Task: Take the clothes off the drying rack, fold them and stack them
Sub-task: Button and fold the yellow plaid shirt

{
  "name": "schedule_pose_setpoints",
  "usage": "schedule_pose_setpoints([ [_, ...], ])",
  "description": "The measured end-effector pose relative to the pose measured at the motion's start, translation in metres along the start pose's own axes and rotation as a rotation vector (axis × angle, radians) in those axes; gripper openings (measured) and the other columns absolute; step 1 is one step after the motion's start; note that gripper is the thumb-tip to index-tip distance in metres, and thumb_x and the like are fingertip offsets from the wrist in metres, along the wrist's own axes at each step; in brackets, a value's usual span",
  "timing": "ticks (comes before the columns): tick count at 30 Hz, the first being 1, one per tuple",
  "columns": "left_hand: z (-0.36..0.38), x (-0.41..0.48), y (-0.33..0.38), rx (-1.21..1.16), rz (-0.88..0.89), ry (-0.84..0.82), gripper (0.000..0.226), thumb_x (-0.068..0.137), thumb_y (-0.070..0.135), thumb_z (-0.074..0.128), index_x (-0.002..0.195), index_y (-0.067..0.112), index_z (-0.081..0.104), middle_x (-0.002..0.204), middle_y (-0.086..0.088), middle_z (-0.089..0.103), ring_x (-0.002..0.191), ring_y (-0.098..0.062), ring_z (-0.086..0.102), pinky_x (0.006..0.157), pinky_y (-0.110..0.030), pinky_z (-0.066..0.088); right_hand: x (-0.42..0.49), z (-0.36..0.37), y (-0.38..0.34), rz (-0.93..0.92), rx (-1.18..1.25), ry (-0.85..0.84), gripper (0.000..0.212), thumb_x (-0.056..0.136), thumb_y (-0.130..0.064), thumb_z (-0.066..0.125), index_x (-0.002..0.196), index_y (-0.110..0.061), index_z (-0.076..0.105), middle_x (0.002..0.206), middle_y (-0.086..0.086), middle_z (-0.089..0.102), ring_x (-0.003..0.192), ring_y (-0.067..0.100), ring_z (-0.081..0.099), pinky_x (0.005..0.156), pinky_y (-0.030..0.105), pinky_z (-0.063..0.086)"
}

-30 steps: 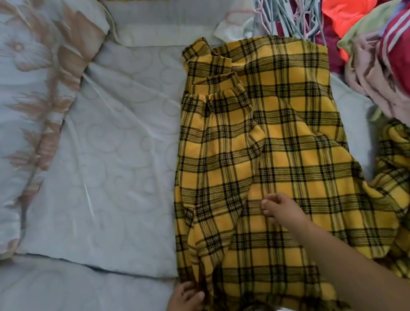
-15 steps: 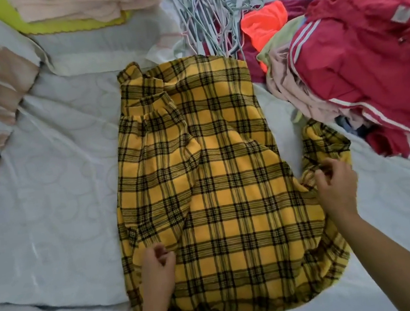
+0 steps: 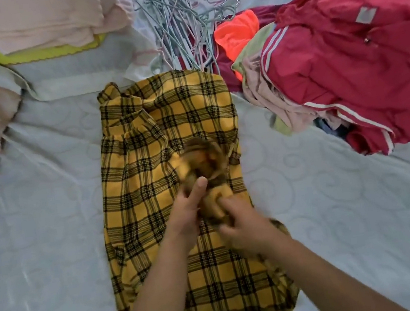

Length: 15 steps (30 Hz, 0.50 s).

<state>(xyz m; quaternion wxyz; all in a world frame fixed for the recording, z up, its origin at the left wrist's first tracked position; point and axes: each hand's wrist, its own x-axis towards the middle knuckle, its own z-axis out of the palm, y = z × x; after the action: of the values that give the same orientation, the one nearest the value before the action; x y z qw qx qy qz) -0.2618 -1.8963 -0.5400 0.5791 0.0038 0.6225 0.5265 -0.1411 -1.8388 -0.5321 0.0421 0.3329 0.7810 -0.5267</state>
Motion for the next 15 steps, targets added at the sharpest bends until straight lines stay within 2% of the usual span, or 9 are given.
schedule_pose_setpoints([
  [2, -0.020, -0.001, 0.014, 0.020, -0.006, 0.113, 0.064, 0.057, 0.044, 0.083, 0.105, 0.005, 0.065, 0.092, -0.009, 0.073, 0.091, -0.027, 0.068, 0.077, -0.035, 0.056, 0.000, 0.015, -0.010, -0.038, -0.115, -0.211, 0.047, 0.089, -0.032, 0.053, 0.135, -0.031, 0.041, 0.125, -0.009, 0.042, 0.108, 0.012, 0.047, 0.083, 0.022, 0.038],
  [4, -0.049, 0.000, 0.013, -0.050, 0.004, 0.261, 0.033, 0.076, 0.022, 0.072, 0.104, 0.005, 0.065, 0.095, -0.012, 0.072, 0.088, -0.027, 0.068, 0.073, -0.036, 0.056, 0.000, 0.020, -0.011, -0.018, -0.013, -0.265, 0.042, 0.094, -0.034, 0.050, 0.135, -0.032, 0.044, 0.121, -0.012, 0.045, 0.105, 0.007, 0.047, 0.086, 0.022, 0.041],
  [5, -0.065, -0.003, 0.011, -0.142, 0.017, 0.325, 0.028, 0.080, 0.018, 0.068, 0.106, 0.007, 0.064, 0.100, -0.012, 0.070, 0.090, -0.027, 0.067, 0.077, -0.040, 0.056, 0.000, 0.020, -0.009, 0.015, 0.066, -0.218, 0.036, 0.095, -0.032, 0.049, 0.130, -0.030, 0.051, 0.116, -0.011, 0.049, 0.102, 0.006, 0.049, 0.088, 0.023, 0.044],
  [7, -0.095, -0.013, 0.005, -0.337, 0.055, 0.378, 0.024, 0.082, 0.018, 0.063, 0.105, 0.013, 0.066, 0.106, -0.009, 0.068, 0.094, -0.025, 0.066, 0.079, -0.044, 0.056, 0.011, 0.016, 0.004, 0.131, 0.166, 0.008, 0.026, 0.096, -0.027, 0.048, 0.119, -0.023, 0.059, 0.106, -0.008, 0.056, 0.097, 0.008, 0.052, 0.083, 0.020, 0.045],
  [9, -0.118, -0.024, -0.007, -0.486, 0.076, 0.310, 0.026, 0.072, 0.024, 0.069, 0.096, 0.016, 0.073, 0.107, -0.007, 0.070, 0.092, -0.023, 0.069, 0.067, -0.039, 0.059, 0.032, 0.005, 0.025, 0.255, 0.186, 0.262, 0.022, 0.096, -0.021, 0.048, 0.112, -0.013, 0.061, 0.100, -0.003, 0.058, 0.093, 0.010, 0.055, 0.073, 0.020, 0.041],
  [10, -0.126, -0.030, -0.011, -0.532, 0.070, 0.265, 0.033, 0.061, 0.028, 0.080, 0.092, 0.018, 0.076, 0.107, -0.007, 0.070, 0.090, -0.022, 0.070, 0.063, -0.036, 0.059, 0.046, -0.003, 0.035, 0.296, 0.190, 0.343, 0.023, 0.095, -0.020, 0.049, 0.112, -0.010, 0.060, 0.103, 0.002, 0.059, 0.094, 0.014, 0.055, 0.073, 0.023, 0.040],
  [12, -0.137, -0.041, -0.018, -0.605, 0.066, 0.198, 0.064, 0.032, 0.037, 0.094, 0.092, 0.020, 0.077, 0.109, -0.006, 0.070, 0.092, -0.021, 0.069, 0.064, -0.037, 0.059, 0.077, -0.022, 0.050, 0.337, 0.192, 0.408, 0.029, 0.094, -0.023, 0.050, 0.118, -0.010, 0.059, 0.117, 0.013, 0.056, 0.103, 0.021, 0.054, 0.083, 0.031, 0.044],
  [13, -0.141, -0.045, -0.022, -0.626, 0.068, 0.178, 0.073, 0.026, 0.040, 0.095, 0.093, 0.020, 0.077, 0.110, -0.005, 0.070, 0.094, -0.022, 0.069, 0.066, -0.038, 0.059, 0.094, -0.031, 0.055, 0.339, 0.184, 0.415, 0.032, 0.093, -0.027, 0.051, 0.121, -0.013, 0.058, 0.123, 0.014, 0.053, 0.110, 0.024, 0.052, 0.091, 0.037, 0.045],
  [15, -0.146, -0.052, -0.024, -0.660, 0.083, 0.134, 0.072, 0.028, 0.042, 0.094, 0.094, 0.020, 0.076, 0.109, -0.005, 0.070, 0.094, -0.022, 0.069, 0.066, -0.038, 0.059, 0.130, -0.046, 0.060, 0.343, 0.159, 0.398, 0.038, 0.091, -0.034, 0.052, 0.126, -0.021, 0.056, 0.133, 0.014, 0.047, 0.123, 0.030, 0.045, 0.103, 0.048, 0.040],
])
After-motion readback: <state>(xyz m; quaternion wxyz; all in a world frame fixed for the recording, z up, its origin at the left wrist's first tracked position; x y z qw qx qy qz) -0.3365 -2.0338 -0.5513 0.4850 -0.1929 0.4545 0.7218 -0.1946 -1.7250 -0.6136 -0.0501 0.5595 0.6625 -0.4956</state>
